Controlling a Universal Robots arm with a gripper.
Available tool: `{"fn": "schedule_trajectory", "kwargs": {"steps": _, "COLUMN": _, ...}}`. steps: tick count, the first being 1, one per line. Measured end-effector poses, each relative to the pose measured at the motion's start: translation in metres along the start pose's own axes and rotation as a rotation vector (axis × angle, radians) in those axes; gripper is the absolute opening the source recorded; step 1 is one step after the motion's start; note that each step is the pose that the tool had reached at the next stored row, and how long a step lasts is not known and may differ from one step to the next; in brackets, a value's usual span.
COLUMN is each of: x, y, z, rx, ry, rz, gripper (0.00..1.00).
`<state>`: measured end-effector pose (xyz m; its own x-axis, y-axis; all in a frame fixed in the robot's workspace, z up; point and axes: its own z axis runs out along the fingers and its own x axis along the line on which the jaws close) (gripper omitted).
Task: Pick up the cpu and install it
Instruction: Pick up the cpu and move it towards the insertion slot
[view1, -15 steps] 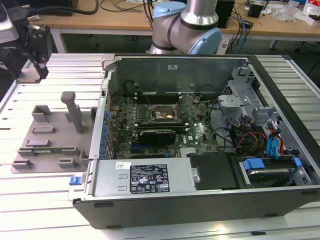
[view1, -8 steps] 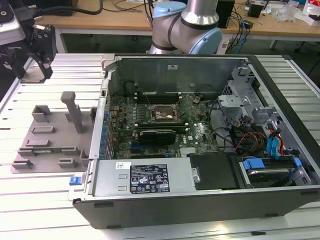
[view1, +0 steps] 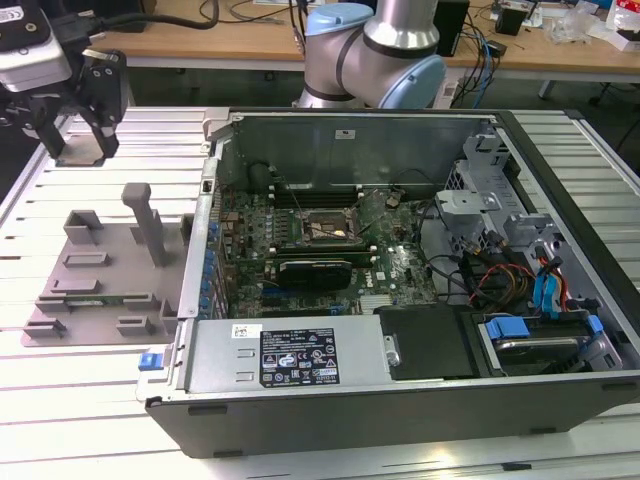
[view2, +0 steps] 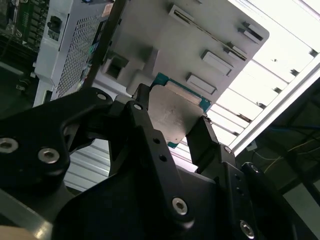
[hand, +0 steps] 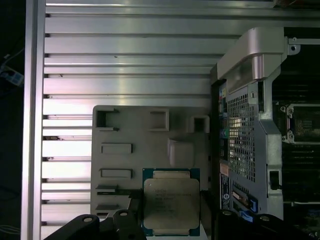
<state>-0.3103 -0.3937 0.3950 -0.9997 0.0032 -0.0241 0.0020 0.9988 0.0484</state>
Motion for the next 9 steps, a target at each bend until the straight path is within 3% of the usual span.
{"fn": "schedule_trajectory", "kwargs": {"steps": 9, "x": -0.0177, "y": 0.0000, "z": 0.0005, "rx": 0.0000, "ry": -0.0001, "rz": 0.000, "gripper": 0.55}}
